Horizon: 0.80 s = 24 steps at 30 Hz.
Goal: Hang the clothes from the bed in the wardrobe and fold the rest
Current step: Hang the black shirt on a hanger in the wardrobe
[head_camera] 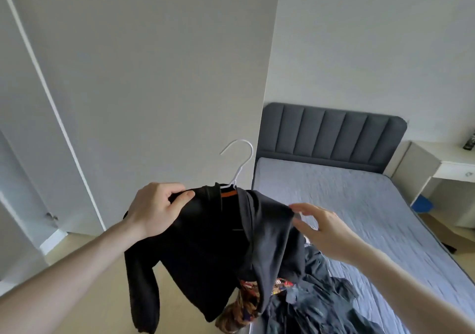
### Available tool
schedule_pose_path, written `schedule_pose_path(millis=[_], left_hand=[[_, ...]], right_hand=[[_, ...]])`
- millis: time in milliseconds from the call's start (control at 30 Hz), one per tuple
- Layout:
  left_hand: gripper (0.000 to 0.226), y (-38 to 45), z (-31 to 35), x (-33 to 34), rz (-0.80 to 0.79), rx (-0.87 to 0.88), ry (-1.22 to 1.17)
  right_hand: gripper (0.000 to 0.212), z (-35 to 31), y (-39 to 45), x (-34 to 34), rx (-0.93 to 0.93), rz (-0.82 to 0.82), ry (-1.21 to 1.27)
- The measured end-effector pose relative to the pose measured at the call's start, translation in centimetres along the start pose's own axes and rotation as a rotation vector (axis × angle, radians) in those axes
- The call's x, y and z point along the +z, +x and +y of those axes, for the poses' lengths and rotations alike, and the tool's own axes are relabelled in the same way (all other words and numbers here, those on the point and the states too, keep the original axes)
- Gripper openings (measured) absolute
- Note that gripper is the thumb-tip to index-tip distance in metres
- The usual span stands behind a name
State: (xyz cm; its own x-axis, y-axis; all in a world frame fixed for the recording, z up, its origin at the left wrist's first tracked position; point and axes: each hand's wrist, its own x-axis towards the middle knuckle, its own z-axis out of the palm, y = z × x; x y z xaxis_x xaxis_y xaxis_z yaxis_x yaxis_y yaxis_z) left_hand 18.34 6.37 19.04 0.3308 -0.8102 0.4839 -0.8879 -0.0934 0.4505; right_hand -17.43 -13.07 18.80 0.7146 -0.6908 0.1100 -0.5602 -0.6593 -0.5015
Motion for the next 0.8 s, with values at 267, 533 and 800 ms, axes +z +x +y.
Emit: schedule_pose_path(millis=[267, 533, 800], left_hand=[[0.051, -2.7, 1.3, -3.3, 0.096, -0.169, -0.062], [0.047, -7.2, 1.4, -7.1, 0.136, -0.447, 0.095], [0.033, -12.6, -0.3, -12.8, 0.253, -0.608, 0.133]], right_hand=[[0.043, -0.3, 4.9, 1.2, -0.124, 0.062, 0.104], [0.035, -6.5, 7.8, 4.9, -0.347, -0.037, 0.339], [0.032, -17.2, 8.6, 11.6, -0.454, -0.202, 0.503]])
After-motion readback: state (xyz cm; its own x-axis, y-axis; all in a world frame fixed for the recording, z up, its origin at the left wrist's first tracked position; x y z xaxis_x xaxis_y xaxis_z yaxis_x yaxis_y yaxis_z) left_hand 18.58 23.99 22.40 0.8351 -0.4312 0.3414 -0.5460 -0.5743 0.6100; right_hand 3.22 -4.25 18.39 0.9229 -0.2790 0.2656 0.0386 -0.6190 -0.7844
